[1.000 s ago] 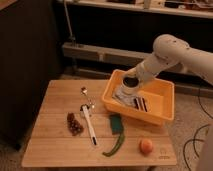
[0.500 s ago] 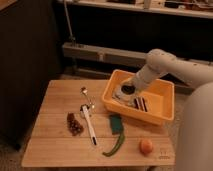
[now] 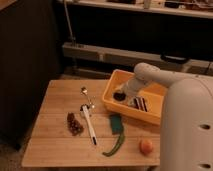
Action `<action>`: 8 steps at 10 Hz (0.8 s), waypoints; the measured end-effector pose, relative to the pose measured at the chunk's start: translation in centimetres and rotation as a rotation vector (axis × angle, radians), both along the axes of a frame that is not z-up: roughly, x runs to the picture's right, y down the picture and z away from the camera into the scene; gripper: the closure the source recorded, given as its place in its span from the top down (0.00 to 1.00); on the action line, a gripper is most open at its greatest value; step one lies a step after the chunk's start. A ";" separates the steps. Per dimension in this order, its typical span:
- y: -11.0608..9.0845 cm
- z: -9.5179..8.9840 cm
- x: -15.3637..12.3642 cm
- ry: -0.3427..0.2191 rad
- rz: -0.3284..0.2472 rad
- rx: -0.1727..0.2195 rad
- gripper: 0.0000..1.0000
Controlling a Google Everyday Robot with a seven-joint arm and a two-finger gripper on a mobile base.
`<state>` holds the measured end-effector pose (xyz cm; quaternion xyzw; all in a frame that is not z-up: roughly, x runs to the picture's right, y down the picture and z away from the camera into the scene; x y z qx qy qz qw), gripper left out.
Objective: Stack cups into tray
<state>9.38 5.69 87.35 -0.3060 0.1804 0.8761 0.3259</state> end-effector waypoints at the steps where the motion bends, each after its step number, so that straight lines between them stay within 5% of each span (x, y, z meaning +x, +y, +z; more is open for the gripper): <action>1: -0.2 0.1 -0.4 -0.001 -0.005 0.001 0.71; 2: -0.2 0.1 -0.5 -0.002 -0.007 0.002 0.79; 8: 0.0 0.2 -0.3 0.001 -0.016 0.000 0.80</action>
